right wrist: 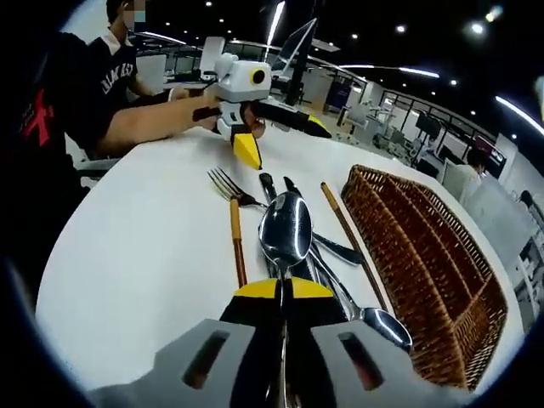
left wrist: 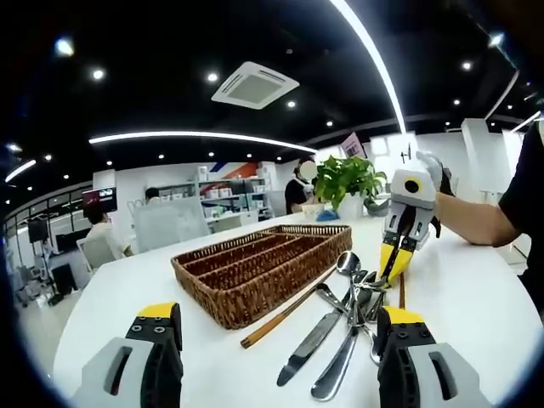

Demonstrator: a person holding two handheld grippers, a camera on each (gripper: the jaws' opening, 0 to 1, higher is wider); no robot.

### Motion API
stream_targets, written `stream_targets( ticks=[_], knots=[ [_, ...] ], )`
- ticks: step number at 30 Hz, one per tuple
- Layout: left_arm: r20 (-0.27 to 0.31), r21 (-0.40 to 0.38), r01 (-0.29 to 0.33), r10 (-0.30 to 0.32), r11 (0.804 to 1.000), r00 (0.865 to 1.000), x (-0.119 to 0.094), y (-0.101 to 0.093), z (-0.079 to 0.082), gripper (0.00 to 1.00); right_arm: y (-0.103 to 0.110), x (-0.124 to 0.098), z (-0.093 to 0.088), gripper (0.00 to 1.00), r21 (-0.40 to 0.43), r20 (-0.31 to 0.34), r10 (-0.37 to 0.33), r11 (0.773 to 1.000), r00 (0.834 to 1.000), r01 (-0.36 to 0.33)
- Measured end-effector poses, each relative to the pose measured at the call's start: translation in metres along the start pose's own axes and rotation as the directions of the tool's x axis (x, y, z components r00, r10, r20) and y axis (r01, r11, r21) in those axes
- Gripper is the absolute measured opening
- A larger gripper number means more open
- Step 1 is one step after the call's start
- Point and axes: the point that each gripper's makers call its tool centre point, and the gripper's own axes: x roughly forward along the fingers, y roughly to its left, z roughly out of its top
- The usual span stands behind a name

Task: Arrange the knives, forks, and spoons in their matching storage slots by inserting each utensil handle-first until every utensil is classified and aligned in the correct compartment

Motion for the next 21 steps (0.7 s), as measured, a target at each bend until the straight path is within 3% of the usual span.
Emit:
stream_targets(
  ticks=[10, 16, 21],
  knots=[
    [-0.004, -0.007, -0.014, 0.014, 1.000, 1.000, -0.001, 0.004, -0.002, 1.00, -0.005, -0.001, 0.000, 0.00, -0.048, -0.023, -0.044, 0.998, 0.999, 0.043],
    [-0.009, -0.013, -0.024, 0.023, 1.000, 1.000, -0.002, 0.008, -0.005, 1.00, -0.008, -0.010, 0.016, 0.00, -0.074, 0.008, -0.054, 0.996, 0.998, 0.055],
    [-0.013, -0.014, -0.028, 0.028, 1.000, 1.000, -0.003, 0.009, -0.006, 1.00, -0.013, -0.014, 0.023, 0.00, -0.111, -0.021, -0.067, 0.992, 0.998, 0.064]
  ],
)
